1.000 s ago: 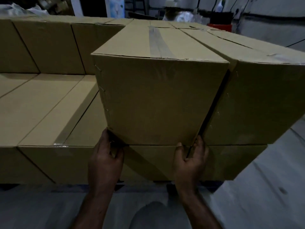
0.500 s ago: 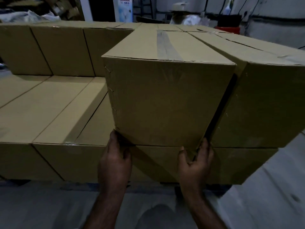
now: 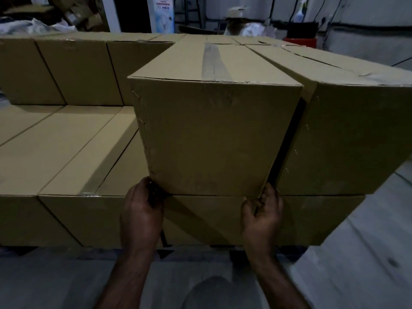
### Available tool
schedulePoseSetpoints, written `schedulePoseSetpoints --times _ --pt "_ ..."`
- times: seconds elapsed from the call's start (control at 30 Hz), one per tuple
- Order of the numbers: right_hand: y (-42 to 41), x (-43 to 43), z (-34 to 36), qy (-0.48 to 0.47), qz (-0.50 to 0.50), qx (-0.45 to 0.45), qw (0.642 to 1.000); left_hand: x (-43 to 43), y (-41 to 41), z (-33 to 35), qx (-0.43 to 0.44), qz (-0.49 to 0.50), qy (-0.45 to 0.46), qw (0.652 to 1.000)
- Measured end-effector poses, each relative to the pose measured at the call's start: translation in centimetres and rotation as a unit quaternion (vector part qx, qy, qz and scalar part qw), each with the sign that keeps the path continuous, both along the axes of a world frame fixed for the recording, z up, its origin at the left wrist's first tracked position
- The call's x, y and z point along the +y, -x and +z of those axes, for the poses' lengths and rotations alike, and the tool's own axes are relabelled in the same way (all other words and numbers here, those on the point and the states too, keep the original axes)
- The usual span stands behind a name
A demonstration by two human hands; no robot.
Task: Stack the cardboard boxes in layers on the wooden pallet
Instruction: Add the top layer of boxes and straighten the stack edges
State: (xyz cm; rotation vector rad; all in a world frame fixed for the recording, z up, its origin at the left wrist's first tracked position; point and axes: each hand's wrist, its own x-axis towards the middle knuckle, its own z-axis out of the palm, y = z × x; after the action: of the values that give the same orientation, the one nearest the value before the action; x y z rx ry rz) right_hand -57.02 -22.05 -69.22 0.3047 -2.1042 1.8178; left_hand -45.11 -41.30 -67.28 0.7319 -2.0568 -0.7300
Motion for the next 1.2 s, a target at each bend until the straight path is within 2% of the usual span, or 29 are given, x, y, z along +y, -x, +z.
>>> schedulePoseSetpoints --times 0.13,0.3,0.47,1.2 --pt "0.1 0.2 0.2 0.0 -0.006 0.004 1.0 -1.4 0.3 0.0 -0.017 -0.027 -0.027 0.999" --pt "0.6 0.7 -0.4 -0.004 0.004 0.018 1.0 -1.2 -0.2 1.1 -0.039 0.005 -0.005 0.999" --pt "2.3 1.0 -1.3 -0.058 -0.004 0.04 0.998 -0.9 -0.3 1.9 -0.035 0.0 -0.009 0.999" --pt "2.9 1.1 -1.7 -0.038 0.003 -0.027 0.999 -3.2 -0.6 0.8 -0.063 0.006 0.009 0.998"
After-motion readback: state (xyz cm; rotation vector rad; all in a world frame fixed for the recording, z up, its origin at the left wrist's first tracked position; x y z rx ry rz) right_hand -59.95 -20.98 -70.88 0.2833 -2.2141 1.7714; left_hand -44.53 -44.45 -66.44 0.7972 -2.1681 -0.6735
